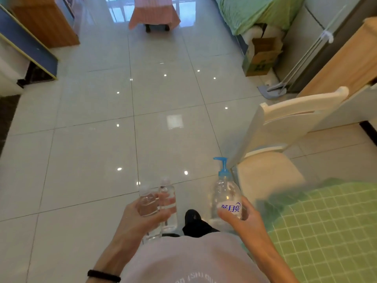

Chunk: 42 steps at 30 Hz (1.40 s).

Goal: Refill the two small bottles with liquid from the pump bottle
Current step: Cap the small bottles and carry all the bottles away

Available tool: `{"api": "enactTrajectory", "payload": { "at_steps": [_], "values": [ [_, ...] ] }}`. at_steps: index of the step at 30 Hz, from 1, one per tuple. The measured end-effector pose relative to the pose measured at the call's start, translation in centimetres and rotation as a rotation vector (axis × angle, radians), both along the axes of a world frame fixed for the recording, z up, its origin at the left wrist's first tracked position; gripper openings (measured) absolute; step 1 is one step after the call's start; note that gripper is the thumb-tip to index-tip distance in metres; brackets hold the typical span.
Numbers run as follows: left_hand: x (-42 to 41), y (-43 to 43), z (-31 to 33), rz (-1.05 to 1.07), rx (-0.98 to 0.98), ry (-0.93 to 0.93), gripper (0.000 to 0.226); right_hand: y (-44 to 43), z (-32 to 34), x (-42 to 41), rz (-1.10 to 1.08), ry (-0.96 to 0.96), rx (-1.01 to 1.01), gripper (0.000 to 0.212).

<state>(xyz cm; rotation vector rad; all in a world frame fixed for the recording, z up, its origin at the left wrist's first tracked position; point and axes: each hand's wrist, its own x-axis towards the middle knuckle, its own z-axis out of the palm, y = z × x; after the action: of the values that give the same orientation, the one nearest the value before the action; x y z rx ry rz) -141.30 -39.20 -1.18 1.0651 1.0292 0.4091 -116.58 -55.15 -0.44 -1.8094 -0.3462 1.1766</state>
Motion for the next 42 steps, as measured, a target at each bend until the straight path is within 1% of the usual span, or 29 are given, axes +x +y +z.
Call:
{"api": "enactTrajectory", "payload": {
  "at_steps": [2,4,8,10,13,17,20,26,30,34,36,38,40,42],
  "values": [
    [1.3,2.8,0.1,0.025,0.0,0.011,0.058,2.7,0.0,1.9,0.02,-0.013,-0.026,0.036],
    [2.2,5.2,0.4,0.077,-0.011,0.026,0.059,5.3,0.3,3.6,0.033,-0.007,-0.023,0.034],
    [4.6,10.1,1.0,0.102,0.01,0.065,0.061,10.4,0.9,6.1,0.032,0.011,0.006,0.05],
    [6.0,13.0,0.8,0.092,-0.001,0.059,0.061,13.1,1.1,7.3,0.024,0.025,0.007,0.051],
    [8.4,17.9,0.5,0.044,-0.014,0.036,0.06,17.1,1.0,8.9,0.005,0.023,0.014,0.053],
    [12.0,25.4,0.1,-0.073,0.019,0.049,0.053,23.1,0.1,10.9,-0.051,0.022,0.03,0.066],
    [15.1,31.1,0.7,-0.16,0.028,0.06,0.051,27.3,0.4,12.1,-0.143,0.026,0.034,0.074],
    [22.8,41.1,3.0,-0.37,0.015,0.079,0.045,34.4,1.2,15.2,-0.304,-0.019,0.037,0.062],
    [28.4,45.6,4.0,-0.474,-0.009,0.078,0.049,37.2,2.1,17.7,-0.447,0.001,0.017,0.053],
    [34.5,48.4,4.0,-0.567,-0.018,0.098,0.048,39.0,2.4,21.0,-0.577,0.018,0.018,0.047],
    [37.9,49.2,3.6,-0.643,0.004,0.116,0.046,39.6,2.0,23.1,-0.618,0.029,0.022,0.048],
    [41.5,49.9,3.6,-0.71,0.003,0.102,0.042,40.5,2.0,25.8,-0.663,0.029,0.027,0.05],
    [45.4,50.5,3.6,-0.765,0.011,0.095,0.038,41.2,1.8,28.8,-0.689,0.015,0.034,0.048],
    [49.4,51.0,3.8,-0.811,0.024,0.092,0.04,41.8,1.7,31.9,-0.709,0.013,0.053,0.044]
  ]
}}
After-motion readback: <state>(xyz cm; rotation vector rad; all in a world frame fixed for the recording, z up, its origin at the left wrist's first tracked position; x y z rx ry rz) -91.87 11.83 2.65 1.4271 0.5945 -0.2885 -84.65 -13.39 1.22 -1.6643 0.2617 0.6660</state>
